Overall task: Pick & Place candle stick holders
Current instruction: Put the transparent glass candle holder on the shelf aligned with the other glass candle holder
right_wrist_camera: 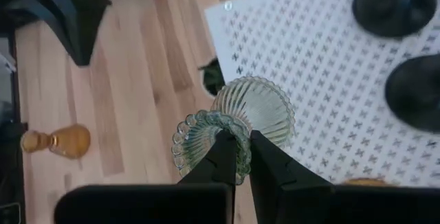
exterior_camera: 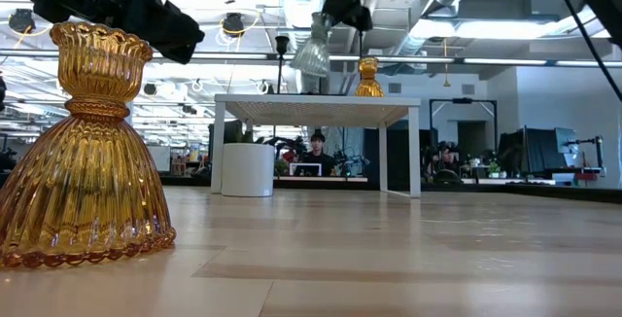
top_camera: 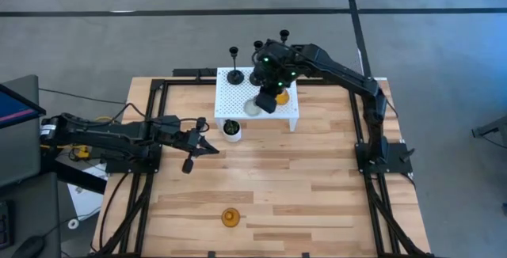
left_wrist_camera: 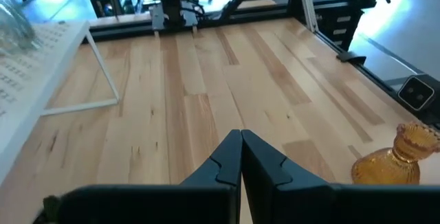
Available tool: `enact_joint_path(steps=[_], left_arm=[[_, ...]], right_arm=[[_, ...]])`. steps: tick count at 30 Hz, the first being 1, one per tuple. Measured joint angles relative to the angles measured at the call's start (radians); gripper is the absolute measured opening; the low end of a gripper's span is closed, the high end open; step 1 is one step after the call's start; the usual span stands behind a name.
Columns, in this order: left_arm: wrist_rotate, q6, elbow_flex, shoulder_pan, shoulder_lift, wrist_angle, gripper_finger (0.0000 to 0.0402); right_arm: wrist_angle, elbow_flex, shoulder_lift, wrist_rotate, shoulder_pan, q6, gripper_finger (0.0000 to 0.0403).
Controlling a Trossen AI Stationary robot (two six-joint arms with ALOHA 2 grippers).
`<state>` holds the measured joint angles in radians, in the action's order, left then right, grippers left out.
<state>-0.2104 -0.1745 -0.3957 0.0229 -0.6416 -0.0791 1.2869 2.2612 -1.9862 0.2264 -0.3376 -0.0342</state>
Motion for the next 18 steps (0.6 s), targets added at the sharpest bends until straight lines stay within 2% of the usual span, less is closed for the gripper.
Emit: enact_joint_path(steps=[4,9,18], left_arm=[[0.000,0.000,0.000,0.000,-0.019,0.001,0.0008],[0.000,0.000,0.000,0.000,-0.042,-0.006,0.0008],[0.000,0.000,-0.001,0.000,-0.072,-0.009,0.0008]], right_arm=[[0.009,0.000,-0.018,-0.012,-0.018,0.001,0.0007],[0.002,0.000,-0.032,-0.083,-0.029,0.008,0.0007],[0.012,0.000,-0.031,-0.098,-0.038,0.008,0.0007]])
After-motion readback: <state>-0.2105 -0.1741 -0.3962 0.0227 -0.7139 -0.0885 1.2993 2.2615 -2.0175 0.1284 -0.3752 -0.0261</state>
